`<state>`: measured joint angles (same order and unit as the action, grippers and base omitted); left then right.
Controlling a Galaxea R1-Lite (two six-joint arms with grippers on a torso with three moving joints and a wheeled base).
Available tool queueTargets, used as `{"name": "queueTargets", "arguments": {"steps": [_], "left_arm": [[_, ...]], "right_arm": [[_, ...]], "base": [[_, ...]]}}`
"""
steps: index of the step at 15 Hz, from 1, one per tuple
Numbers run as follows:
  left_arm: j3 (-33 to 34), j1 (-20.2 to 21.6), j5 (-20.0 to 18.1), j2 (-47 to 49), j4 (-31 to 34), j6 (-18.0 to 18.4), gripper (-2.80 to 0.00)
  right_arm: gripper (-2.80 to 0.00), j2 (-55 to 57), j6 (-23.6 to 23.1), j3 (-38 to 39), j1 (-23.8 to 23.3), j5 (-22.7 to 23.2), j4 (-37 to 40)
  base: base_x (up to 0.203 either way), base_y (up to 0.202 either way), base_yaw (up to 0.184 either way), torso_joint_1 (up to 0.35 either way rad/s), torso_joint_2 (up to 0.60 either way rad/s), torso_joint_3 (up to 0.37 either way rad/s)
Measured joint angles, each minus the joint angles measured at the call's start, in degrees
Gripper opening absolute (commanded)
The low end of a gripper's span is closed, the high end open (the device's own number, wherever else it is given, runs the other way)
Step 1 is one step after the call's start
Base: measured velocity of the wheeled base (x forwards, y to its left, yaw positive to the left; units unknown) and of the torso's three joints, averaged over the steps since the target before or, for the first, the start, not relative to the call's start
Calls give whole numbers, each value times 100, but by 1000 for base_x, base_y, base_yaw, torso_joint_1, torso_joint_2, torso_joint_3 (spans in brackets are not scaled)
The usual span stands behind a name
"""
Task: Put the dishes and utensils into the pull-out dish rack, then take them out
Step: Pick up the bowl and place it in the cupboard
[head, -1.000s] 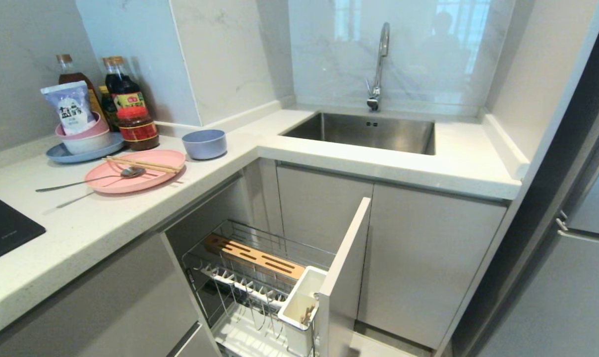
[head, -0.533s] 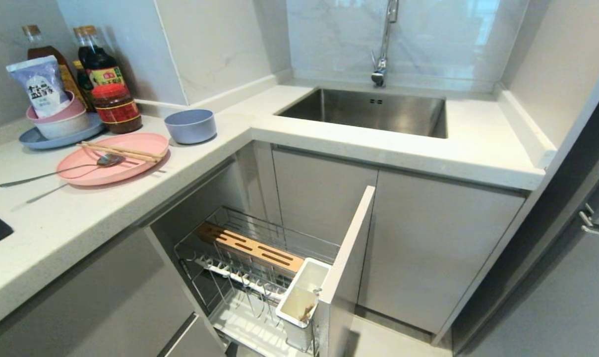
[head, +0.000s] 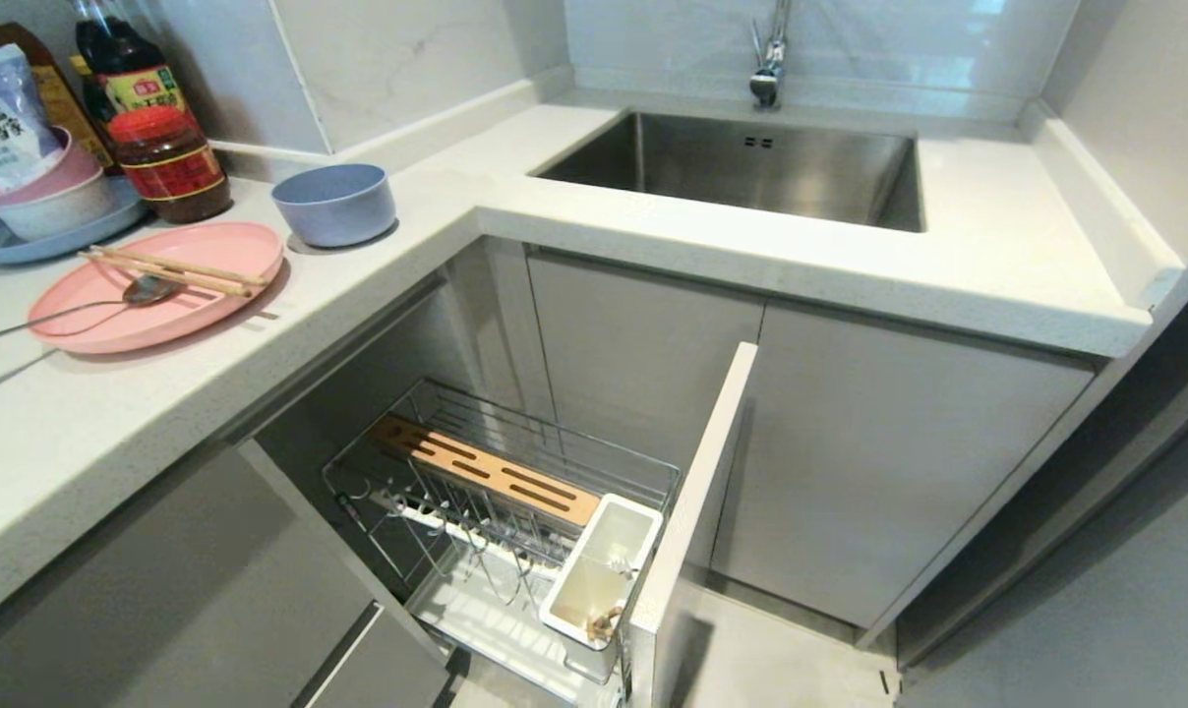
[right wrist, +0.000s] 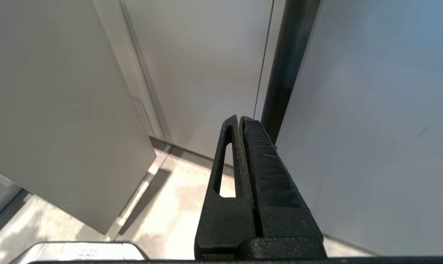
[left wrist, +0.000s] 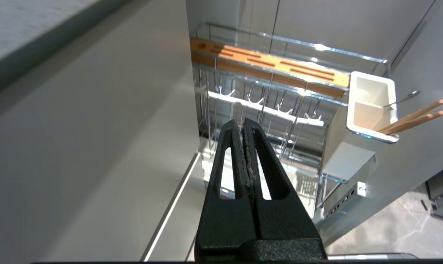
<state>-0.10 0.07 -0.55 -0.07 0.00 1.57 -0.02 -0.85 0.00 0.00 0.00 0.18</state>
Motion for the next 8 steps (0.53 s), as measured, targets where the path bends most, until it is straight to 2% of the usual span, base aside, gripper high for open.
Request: {"name": "queueTargets", "arguments": {"steps": [8], "left_arm": [[0,0,2,0,0,-1,-280]], "right_arm": [[-280,0,0,0,0,-2,0]], "base": [[0,0,0,3,0,-196]]}}
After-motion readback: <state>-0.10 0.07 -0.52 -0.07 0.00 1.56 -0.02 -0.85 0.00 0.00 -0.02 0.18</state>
